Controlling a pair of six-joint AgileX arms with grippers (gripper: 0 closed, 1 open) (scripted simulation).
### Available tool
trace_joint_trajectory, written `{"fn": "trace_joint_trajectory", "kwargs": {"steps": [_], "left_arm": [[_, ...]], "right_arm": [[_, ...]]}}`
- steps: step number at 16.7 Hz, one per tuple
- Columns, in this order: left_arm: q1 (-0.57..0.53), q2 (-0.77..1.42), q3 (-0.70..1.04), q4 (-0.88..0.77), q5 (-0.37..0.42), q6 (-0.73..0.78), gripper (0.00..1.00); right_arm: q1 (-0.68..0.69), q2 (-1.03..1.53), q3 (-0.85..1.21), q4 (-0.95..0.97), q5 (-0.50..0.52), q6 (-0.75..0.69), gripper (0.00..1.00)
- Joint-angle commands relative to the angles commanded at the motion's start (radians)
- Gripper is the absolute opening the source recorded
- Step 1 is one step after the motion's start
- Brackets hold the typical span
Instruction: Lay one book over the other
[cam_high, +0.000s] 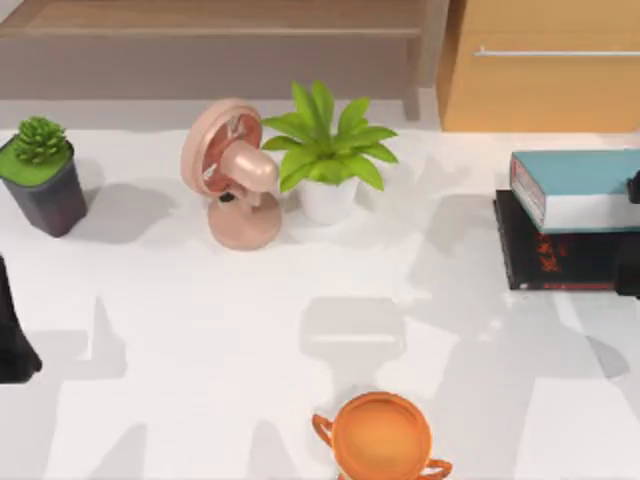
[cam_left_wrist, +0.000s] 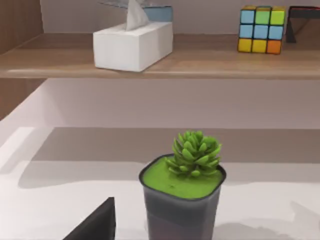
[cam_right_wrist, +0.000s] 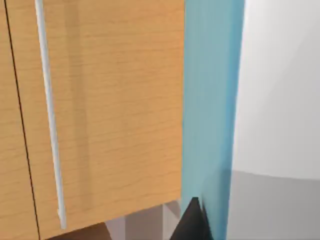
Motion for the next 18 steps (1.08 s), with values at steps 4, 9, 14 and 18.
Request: {"fn": "trace_joint_trajectory", "kwargs": {"steps": [4,9,14,18], "left_arm": [[0.000,0.000,0.000,0.000,0.000,0.000,1.00],[0.000,0.000,0.000,0.000,0.000,0.000,1.00],[0.000,0.000,0.000,0.000,0.000,0.000,1.00],[0.000,0.000,0.000,0.000,0.000,0.000,1.00]], "right_arm": [[0.019,0.018,-0.018,-0.008,0.015,0.023,0.00],[0.015,0.035,-0.009,0.001,0.011,0.021,0.00],[0.014,0.046,-0.004,0.006,0.011,0.020,0.00],[0.014,0.046,-0.004,0.006,0.011,0.020,0.30]]}}
